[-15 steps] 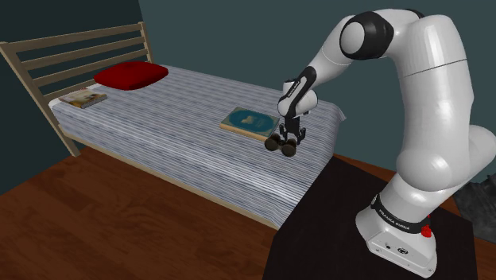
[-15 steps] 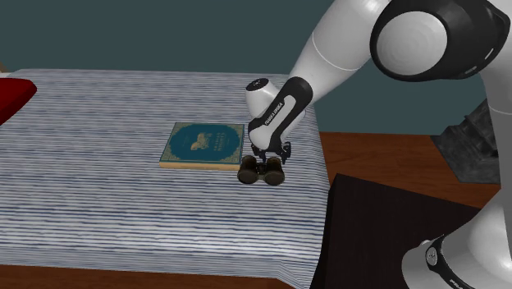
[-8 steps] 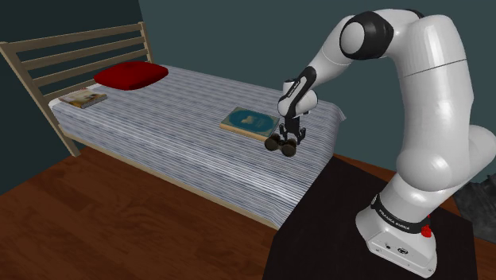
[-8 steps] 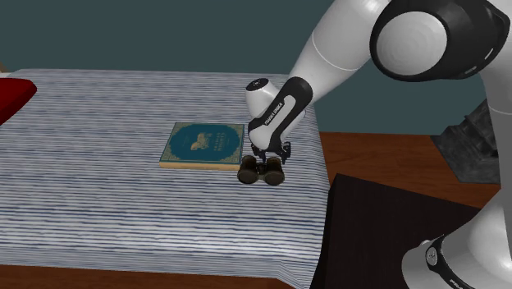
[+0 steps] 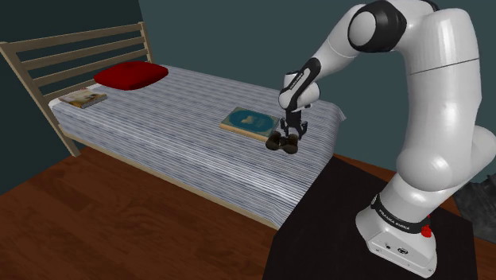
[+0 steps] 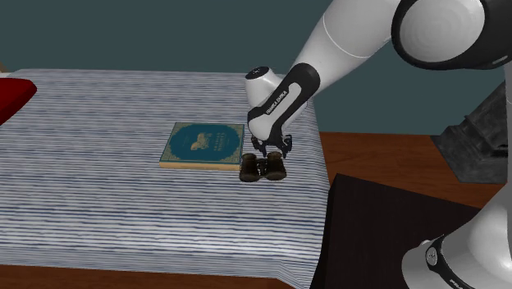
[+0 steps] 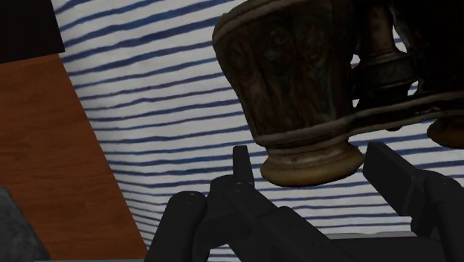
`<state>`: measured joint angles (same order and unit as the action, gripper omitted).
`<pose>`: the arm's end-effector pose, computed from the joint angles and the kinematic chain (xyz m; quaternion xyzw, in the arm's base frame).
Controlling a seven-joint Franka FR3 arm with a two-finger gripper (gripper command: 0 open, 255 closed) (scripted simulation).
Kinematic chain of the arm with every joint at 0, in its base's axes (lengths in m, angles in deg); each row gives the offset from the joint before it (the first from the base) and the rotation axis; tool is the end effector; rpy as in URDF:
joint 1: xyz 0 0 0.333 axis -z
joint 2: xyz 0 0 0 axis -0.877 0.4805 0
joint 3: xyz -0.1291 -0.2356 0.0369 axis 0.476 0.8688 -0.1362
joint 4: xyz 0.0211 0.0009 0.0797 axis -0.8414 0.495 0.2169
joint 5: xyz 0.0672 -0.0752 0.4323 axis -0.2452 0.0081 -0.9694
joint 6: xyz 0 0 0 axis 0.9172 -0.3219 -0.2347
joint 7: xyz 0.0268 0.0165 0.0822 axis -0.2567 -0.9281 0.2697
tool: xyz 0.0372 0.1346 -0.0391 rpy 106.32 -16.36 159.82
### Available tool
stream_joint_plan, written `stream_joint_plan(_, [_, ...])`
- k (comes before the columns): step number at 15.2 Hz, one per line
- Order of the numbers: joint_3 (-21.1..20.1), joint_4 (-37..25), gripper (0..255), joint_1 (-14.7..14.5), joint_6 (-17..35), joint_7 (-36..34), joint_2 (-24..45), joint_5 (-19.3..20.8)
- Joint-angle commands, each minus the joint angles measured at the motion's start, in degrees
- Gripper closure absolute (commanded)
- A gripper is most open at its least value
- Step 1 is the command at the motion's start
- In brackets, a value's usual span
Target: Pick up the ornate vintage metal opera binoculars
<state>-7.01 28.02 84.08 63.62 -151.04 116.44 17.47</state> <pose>0.4954 -0.2801 0.0138 0.7267 -0.6796 -0.0583 0.0817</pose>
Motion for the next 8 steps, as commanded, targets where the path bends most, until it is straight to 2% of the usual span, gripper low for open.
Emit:
stream_joint_plan(1, [0.0,0.4,255,0.0,-1.0,0.1,-1.5,0.0])
stream_joint_plan(8, [0.1,1.2,255,-0.2,-4.4,0.4,-5.6,0.1])
